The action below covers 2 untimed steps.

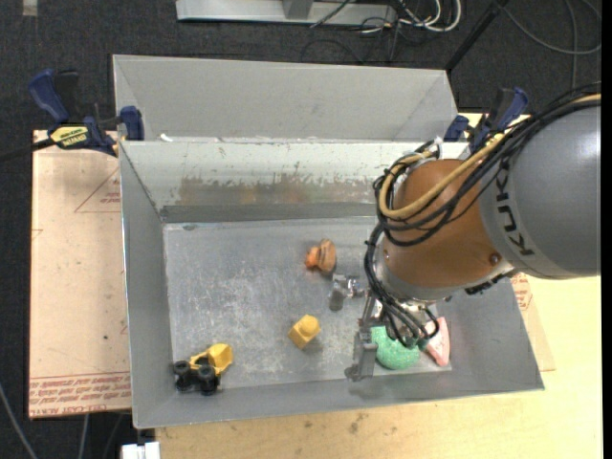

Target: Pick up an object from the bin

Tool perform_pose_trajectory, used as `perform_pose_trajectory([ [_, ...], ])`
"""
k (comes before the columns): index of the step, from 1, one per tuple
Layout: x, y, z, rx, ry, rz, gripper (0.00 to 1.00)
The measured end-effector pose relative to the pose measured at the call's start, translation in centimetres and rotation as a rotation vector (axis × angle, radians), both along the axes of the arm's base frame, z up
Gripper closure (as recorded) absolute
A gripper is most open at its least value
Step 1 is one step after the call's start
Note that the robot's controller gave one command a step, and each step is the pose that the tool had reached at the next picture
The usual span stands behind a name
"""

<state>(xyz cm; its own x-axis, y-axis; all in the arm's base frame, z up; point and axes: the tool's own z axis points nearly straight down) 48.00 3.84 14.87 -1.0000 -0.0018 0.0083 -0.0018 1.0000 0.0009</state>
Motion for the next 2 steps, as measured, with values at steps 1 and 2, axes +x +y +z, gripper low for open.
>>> perform_pose_trajectory([
  [1, 0.2, 0.0, 0.4, 0.0, -0.008, -0.002, 0.0],
  [2, 0.6, 3.3, -6.1, 0.001, -0.014, -0.015, 0.0],
])
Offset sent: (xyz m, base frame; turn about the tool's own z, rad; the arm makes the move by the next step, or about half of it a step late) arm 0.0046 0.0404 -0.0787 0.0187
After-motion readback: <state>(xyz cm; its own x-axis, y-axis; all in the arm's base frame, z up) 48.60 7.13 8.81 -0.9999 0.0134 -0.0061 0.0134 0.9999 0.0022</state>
